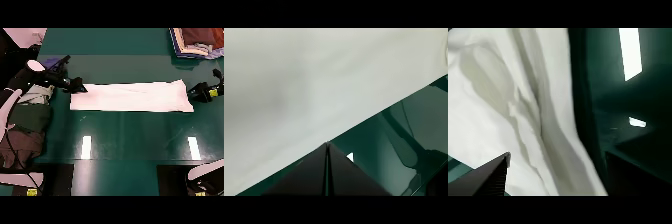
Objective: Fold the shirts.
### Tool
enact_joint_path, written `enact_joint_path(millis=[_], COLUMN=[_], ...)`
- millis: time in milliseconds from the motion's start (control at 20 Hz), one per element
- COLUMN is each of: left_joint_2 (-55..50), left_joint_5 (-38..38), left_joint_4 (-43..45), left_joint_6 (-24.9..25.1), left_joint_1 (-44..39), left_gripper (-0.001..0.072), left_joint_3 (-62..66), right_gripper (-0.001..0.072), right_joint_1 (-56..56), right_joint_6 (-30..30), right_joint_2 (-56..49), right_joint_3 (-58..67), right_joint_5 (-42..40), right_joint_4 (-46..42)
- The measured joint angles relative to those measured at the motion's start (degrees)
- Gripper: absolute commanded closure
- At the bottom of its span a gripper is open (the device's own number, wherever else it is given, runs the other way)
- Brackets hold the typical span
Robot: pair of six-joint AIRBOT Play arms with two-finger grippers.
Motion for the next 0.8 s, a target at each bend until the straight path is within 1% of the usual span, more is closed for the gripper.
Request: enact_joint_path(millis=[50, 100, 150, 200, 250, 300, 350, 400, 600, 800], left_joint_2=[0.00, 0.00, 0.00, 0.00, 0.00, -0.02, -0.09, -0.28, -3.02, -9.38], left_joint_5=[0.13, 0.22, 0.50, 0.85, 1.33, 1.84, 2.38, 3.02, 5.14, 5.97], left_joint_4=[0.00, 0.00, 0.00, 0.00, 0.02, 0.04, 0.02, 0.02, 0.22, 0.98], left_joint_6=[-0.09, -0.15, -0.48, -0.83, -1.07, -1.27, -1.55, -1.88, -2.84, -4.28], left_joint_1=[-0.74, -1.42, -1.95, -2.36, -2.84, -3.30, -3.89, -4.46, -7.19, -10.86], left_gripper=[0.0683, 0.0683, 0.0683, 0.0684, 0.0684, 0.0684, 0.0684, 0.0685, 0.0684, 0.0685], left_joint_3=[0.00, 0.00, 0.00, 0.00, 0.00, 0.02, 0.11, 0.31, 4.44, 13.20], right_gripper=[0.0049, 0.0119, 0.0206, 0.0321, 0.0418, 0.0492, 0.0643, 0.0698, 0.0699, 0.0700], right_joint_1=[0.52, 1.11, 1.70, 2.40, 3.10, 3.78, 4.33, 4.90, 5.77, 6.32], right_joint_6=[-0.76, -1.49, -2.21, -2.69, -3.17, -3.89, -4.48, -4.98, -5.40, -3.17], right_joint_2=[-0.61, -1.22, -1.77, -2.45, -2.82, -3.06, -3.23, -3.39, -2.45, 3.26], right_joint_3=[-0.09, -0.09, -0.13, -0.22, -0.39, -0.37, -0.35, -0.35, -0.31, -0.26], right_joint_5=[0.42, 0.66, 0.83, 1.20, 1.29, 1.38, 1.42, 1.42, 3.32, 4.37], right_joint_4=[0.52, 1.07, 1.60, 2.58, 2.95, 2.89, 2.97, 2.80, 3.56, 5.77])
